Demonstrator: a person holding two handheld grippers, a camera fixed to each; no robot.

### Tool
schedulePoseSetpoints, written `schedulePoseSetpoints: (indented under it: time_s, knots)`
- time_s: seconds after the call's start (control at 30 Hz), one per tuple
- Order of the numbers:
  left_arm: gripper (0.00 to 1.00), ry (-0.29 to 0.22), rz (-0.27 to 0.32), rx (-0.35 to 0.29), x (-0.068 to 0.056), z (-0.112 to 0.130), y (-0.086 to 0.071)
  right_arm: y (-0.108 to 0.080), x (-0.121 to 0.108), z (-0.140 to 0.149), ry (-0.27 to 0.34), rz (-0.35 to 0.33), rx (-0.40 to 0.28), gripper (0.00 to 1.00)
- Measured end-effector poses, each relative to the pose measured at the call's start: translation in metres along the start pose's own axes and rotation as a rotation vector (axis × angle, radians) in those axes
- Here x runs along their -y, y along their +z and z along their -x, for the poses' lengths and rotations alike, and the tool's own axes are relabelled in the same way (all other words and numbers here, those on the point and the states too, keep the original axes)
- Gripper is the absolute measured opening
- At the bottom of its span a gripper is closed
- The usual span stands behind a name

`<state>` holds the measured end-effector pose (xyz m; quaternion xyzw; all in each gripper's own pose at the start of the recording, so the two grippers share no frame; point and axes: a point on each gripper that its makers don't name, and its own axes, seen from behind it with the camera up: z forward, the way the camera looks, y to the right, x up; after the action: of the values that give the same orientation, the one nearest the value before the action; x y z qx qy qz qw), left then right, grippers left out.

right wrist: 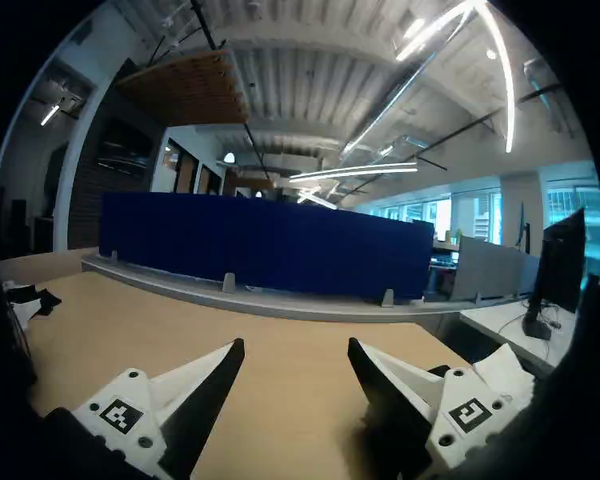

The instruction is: Fold towel

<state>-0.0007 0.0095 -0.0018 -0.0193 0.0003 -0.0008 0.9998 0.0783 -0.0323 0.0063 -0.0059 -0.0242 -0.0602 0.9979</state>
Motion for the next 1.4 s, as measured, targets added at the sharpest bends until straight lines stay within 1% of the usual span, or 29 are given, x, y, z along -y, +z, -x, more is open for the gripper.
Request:
schedulePoseSetpoints:
  time_s: [0.17,0.6,0.77,1.07,1.4]
  knots:
    - [0.93,0.001,0.0,0.0,0.0,0.0,0.0,0.002,-0.004,0.011,0.007,-0.003,-0.01,1.0]
    - [0.93,0.0,0.0,0.0,-0.001,-0.001,0.001,0.008,-0.01,0.051,0.011,-0.016,-0.011,1.0]
    - [0.93,0.0,0.0,0.0,-0.001,0.0,0.0,0.008,-0.01,0.062,0.01,-0.033,-0.014,1.0]
    - [0.93,0.001,0.0,0.0,-0.001,0.0,0.001,0.006,-0.02,0.079,0.063,-0.028,-0.018,1.0]
    - [0.93,0.001,0.0,0.0,-0.002,0.0,0.001,0.004,-0.032,0.082,0.117,-0.018,-0.034,1.0]
